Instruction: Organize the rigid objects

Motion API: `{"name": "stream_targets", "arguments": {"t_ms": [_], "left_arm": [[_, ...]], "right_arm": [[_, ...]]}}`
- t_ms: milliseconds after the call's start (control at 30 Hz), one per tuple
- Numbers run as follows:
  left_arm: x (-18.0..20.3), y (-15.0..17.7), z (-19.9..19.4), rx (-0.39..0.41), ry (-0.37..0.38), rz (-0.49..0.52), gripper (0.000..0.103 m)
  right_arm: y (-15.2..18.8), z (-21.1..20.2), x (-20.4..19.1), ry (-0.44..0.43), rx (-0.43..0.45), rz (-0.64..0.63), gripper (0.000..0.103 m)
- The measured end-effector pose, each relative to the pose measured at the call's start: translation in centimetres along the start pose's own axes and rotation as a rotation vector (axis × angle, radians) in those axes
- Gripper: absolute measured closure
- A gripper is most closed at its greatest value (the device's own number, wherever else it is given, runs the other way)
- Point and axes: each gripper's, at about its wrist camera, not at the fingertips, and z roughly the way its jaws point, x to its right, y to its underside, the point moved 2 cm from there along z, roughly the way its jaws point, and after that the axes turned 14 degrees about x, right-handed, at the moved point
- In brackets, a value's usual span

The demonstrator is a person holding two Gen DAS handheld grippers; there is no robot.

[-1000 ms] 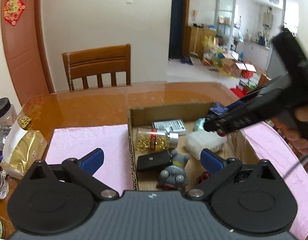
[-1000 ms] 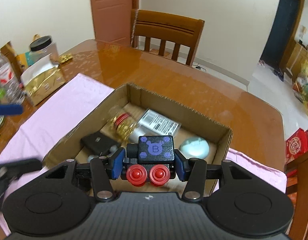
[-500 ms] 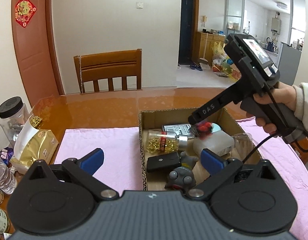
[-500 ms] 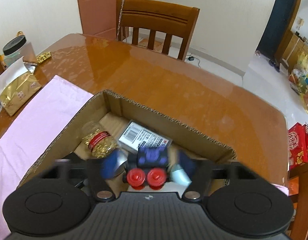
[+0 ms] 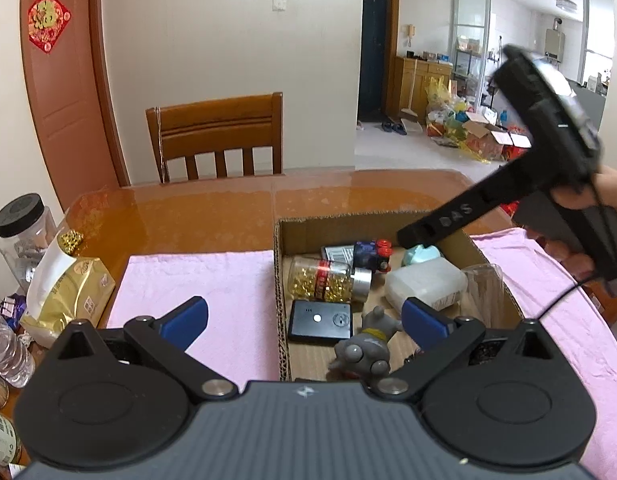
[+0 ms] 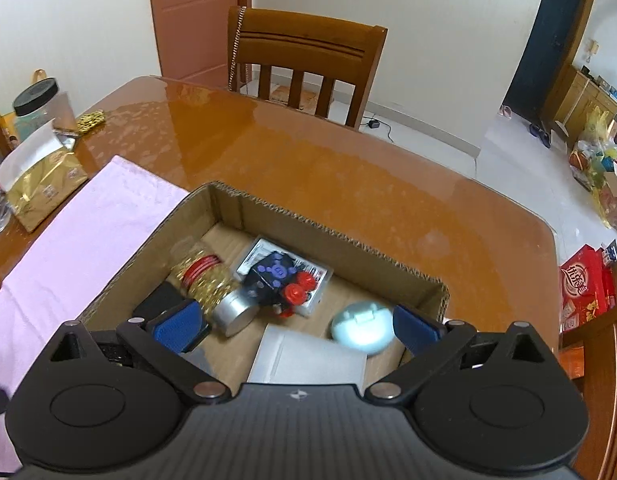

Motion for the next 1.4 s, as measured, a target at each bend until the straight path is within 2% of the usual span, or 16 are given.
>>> {"name": "stream_targets", "arguments": {"t_ms": [233, 333, 500, 700, 967, 1400], "left_arm": [[0.1, -0.1, -0.1, -0.047, -0.031, 0.000, 0.001], [0.3, -0.1, -0.3, -0.068, -0.046, 0.019, 0.001], [0.8, 0.6, -0.5, -0.130, -0.077, 0.023, 0.001], [1.7, 0.9, -1.4, -0.207, -0.077, 0.011, 0.001], [3.0, 0.0, -2.7, -0.223, -0.074, 0.025, 0.001], [2.8, -0.8, -3.0, -0.208, -0.082, -0.008, 0.001]], "right_arm": [[2.0, -4.5, -0.8, 0.033, -0.017, 0.008, 0.000], [3.4, -6.6, -1.0, 0.065, -0.020, 0.064, 0.000], [6.8, -9.3, -2.0, 0.191, -0.010, 0.180, 0.000], [9.8, -12.6, -4.0, 0.276, -0.001, 0.258, 0.000], [9.9, -15.3, -4.5, 0.320, 0.036, 0.313, 0.000], [9.6, -16.1, -4.7, 0.316, 0.052, 0.323, 0.000]]}}
